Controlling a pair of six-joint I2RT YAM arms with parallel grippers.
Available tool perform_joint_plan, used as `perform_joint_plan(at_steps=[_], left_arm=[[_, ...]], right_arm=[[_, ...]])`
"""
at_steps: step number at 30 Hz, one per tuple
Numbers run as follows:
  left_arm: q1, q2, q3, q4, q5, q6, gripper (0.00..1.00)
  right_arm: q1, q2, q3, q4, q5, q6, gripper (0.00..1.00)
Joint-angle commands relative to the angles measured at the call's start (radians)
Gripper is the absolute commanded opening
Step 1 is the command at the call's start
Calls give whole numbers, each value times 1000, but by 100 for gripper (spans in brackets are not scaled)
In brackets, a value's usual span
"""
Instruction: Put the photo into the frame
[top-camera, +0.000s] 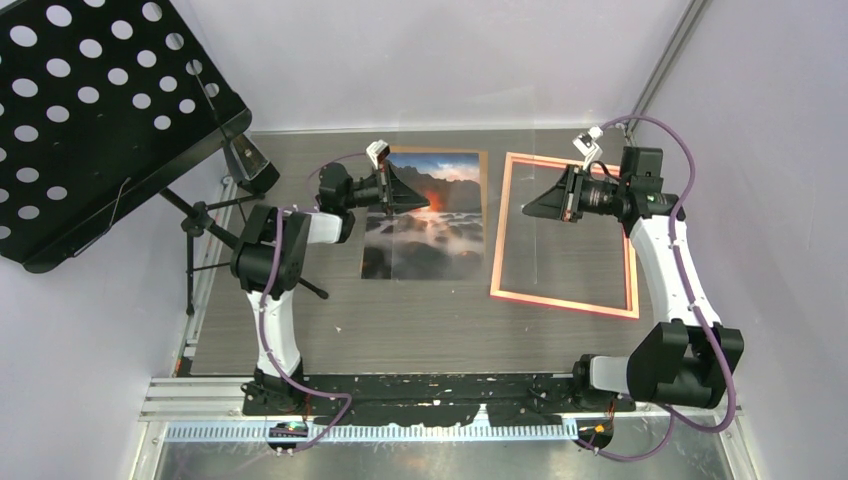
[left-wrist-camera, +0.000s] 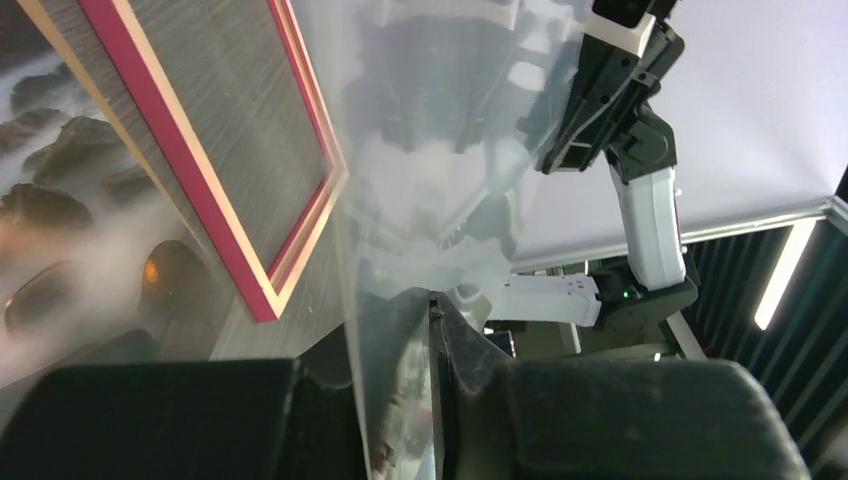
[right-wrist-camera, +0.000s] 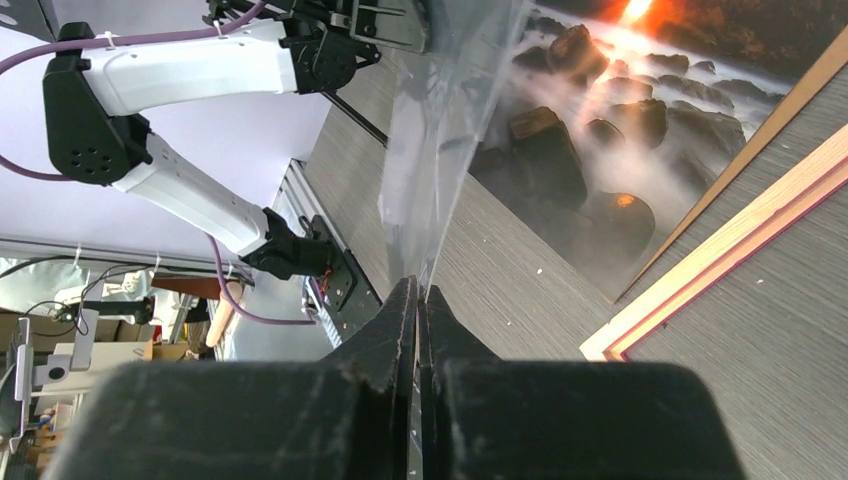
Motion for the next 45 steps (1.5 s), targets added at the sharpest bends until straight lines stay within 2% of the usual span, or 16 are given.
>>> perform_joint_plan(at_steps=[1, 6, 9, 11, 22, 30, 38, 45], left_arm=[[-20, -51, 13, 109, 40, -24, 15], [-20, -54, 15, 118, 43, -29, 18], [-20, -55, 13, 119, 47, -30, 11], [-20, -58, 11, 120, 50, -30, 0], [-18, -83, 4, 69, 67, 13, 0], [-18, -88, 6, 11, 79, 57, 23], [-17, -90, 7, -34, 85, 98, 18], [-3, -86, 5, -46, 89, 106, 18]], right_arm=[[8, 13, -13, 4, -15, -50, 6], [8, 20, -22, 4, -16, -59, 6], [3, 20, -22, 4, -16, -65, 5], [-6, 18, -24, 3, -14, -68, 5], [-39, 21, -28, 3, -20, -78, 5], [-44, 20, -27, 1, -22, -82, 5], [-58, 24, -26, -6, -31, -93, 5], [-83, 23, -17, -41, -44, -122, 6]])
